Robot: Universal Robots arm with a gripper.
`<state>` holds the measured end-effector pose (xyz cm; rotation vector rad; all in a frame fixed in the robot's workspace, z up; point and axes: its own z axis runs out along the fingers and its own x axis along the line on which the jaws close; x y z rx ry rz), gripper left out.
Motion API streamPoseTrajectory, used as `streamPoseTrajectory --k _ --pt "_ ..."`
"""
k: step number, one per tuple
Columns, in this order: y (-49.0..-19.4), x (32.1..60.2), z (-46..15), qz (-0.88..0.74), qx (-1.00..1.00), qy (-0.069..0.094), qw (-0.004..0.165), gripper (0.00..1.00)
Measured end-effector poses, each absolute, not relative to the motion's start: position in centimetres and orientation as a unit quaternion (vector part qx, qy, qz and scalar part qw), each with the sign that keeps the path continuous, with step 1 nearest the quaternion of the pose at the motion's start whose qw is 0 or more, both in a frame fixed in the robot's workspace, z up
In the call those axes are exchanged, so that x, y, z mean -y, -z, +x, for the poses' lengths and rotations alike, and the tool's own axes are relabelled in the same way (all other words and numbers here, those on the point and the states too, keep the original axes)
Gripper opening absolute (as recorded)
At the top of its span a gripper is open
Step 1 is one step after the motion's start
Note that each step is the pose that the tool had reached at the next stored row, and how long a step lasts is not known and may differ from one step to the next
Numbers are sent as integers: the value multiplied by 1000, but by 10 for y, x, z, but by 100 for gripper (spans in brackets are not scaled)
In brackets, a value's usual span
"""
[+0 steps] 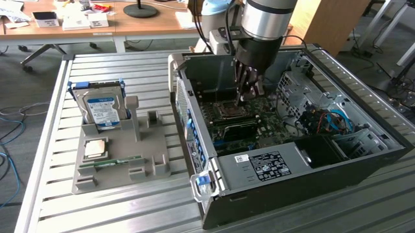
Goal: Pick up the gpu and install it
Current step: 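Press down on the gpu until it lock into place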
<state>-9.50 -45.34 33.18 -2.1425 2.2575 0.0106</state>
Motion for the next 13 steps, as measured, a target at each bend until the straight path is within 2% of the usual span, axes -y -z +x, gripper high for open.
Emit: streamPoseTrajectory --k 13 --pt "-332 453 -95 -688 -725 -3 15 11"
